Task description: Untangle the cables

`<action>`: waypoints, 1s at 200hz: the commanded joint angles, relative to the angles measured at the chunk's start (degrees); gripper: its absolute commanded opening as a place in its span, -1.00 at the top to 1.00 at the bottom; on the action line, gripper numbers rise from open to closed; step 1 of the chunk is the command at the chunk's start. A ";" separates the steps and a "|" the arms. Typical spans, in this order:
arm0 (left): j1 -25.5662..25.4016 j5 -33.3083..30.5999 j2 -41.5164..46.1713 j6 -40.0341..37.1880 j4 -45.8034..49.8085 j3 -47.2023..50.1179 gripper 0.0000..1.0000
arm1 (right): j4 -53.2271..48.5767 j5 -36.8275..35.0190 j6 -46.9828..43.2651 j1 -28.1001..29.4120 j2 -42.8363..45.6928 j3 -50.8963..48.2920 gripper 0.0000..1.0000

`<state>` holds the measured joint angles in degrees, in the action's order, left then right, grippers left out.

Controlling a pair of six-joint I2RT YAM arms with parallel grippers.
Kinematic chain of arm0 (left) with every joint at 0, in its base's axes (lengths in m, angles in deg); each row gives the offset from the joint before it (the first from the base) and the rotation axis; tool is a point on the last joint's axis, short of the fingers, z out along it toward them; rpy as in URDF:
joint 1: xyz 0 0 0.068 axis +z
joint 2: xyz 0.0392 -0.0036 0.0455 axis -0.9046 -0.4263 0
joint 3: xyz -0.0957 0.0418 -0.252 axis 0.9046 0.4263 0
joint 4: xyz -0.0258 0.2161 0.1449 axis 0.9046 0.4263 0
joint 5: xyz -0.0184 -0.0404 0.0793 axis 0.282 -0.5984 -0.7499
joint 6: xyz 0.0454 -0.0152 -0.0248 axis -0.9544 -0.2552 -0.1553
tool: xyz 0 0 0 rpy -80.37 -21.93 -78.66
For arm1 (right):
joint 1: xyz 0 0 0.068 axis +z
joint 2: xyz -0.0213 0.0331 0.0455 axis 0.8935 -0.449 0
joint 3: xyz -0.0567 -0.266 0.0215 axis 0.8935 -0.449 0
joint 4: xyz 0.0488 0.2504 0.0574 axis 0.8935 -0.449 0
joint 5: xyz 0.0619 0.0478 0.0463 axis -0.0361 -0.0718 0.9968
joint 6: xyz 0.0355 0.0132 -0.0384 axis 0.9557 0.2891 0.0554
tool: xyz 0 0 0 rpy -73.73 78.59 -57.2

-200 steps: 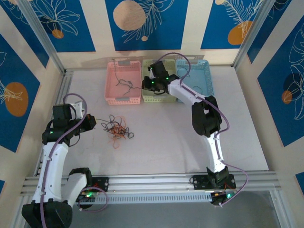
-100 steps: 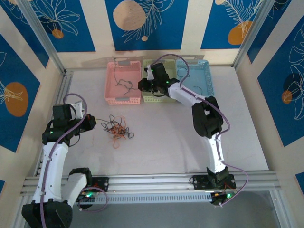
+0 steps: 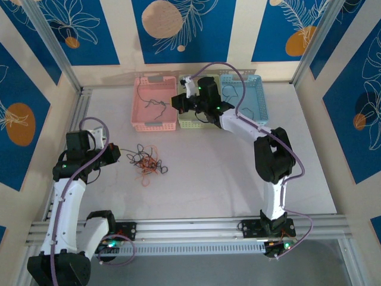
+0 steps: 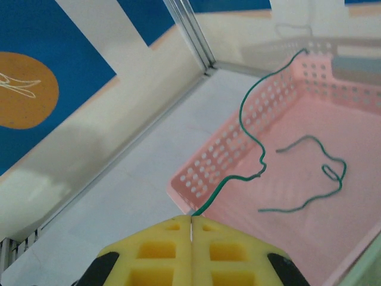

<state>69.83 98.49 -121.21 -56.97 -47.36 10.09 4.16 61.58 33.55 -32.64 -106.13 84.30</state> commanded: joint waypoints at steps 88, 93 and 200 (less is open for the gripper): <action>-0.58 1.05 0.55 0.43 -0.38 0.15 1.00 | 6.12 2.64 -2.83 -1.51 7.81 -9.99 1.00; -0.58 1.05 0.55 0.42 -0.39 0.14 1.00 | 6.34 3.15 -2.87 -1.55 7.99 -10.39 1.00; -0.57 0.88 0.68 0.40 -0.30 0.15 1.00 | 7.46 3.37 6.78 -3.33 3.71 0.11 1.00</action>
<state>69.83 98.49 -121.17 -56.97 -47.34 10.09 9.60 63.76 37.53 -35.66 -101.56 79.99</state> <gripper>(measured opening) 0.068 0.052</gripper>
